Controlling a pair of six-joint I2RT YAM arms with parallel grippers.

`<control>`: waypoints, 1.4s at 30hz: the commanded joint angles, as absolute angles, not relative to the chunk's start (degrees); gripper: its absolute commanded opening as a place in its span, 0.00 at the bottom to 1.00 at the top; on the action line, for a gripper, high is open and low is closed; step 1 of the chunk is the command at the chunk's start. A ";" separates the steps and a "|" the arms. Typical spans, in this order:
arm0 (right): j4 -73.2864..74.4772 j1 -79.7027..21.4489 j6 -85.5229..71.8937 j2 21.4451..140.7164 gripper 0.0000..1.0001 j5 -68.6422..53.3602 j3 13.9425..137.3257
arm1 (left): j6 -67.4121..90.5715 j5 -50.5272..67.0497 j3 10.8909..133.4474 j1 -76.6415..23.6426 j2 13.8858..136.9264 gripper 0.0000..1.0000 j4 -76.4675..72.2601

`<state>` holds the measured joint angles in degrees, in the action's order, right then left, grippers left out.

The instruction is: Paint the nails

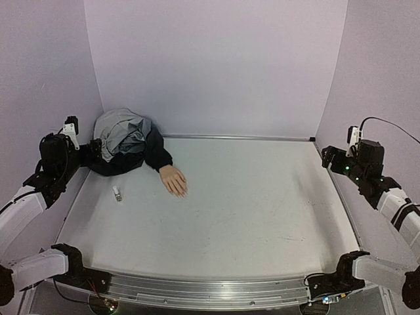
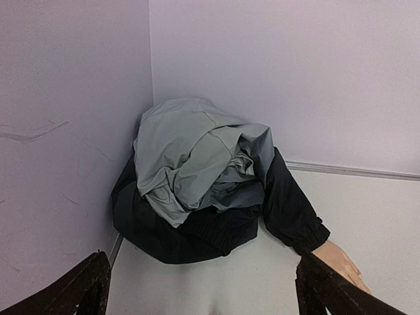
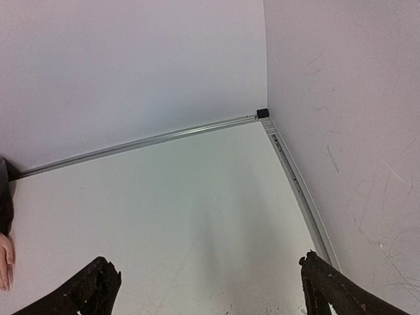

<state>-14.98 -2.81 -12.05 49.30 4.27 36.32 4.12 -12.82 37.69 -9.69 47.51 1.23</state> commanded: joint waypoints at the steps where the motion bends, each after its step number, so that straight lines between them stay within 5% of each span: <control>1: -18.28 -3.49 -13.65 52.89 0.98 6.33 37.61 | 7.73 -10.79 38.37 -9.20 48.96 1.00 0.92; 18: -24.34 -8.65 -16.35 72.41 0.98 -4.76 40.79 | 20.35 9.80 43.99 -9.90 64.00 1.00 8.37; 42: -27.47 -25.15 -14.59 79.99 0.98 -5.29 47.53 | 26.50 -8.42 59.74 -15.82 86.98 0.84 37.77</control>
